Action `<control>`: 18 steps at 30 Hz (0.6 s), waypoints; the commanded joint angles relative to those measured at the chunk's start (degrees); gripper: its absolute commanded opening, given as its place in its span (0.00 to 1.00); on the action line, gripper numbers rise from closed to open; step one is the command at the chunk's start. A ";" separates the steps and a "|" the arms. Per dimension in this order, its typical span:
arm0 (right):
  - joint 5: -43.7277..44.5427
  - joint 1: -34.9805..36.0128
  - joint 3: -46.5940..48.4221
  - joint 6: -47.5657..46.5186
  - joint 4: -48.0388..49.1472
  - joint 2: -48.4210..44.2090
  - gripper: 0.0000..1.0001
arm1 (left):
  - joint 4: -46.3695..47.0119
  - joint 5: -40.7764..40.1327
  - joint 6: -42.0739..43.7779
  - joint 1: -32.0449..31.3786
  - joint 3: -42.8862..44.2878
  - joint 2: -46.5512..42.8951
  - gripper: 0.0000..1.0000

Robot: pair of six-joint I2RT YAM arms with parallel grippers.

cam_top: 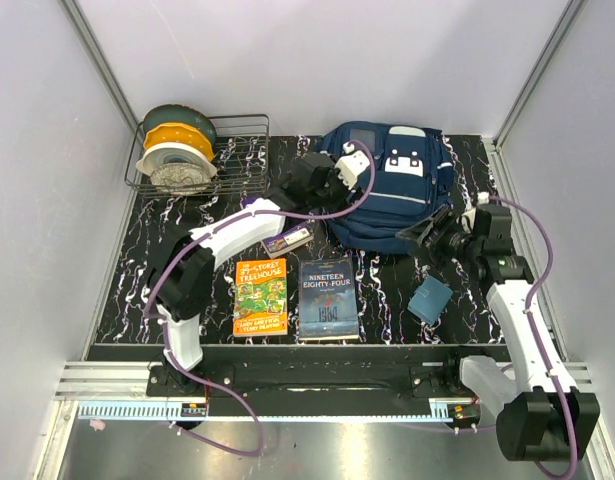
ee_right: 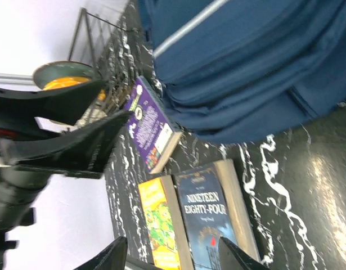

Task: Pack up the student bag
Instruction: Unzip the student bag at the center of the board, then pick up the book from the center of the board.

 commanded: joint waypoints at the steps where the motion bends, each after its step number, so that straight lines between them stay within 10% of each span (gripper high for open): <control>1: -1.78 0.16 -4.39 -2.77 -2.41 -3.32 0.70 | -2.09 1.32 -4.96 -0.64 -0.74 -7.99 0.75; 15: -3.54 4.46 -11.26 -7.08 1.01 3.60 0.69 | -10.91 -11.94 -27.46 -0.56 -28.58 -28.45 0.80; 18: -1.70 7.70 -10.56 -7.09 2.06 6.07 0.70 | -9.41 -11.42 -30.10 -0.29 -34.13 -33.30 0.99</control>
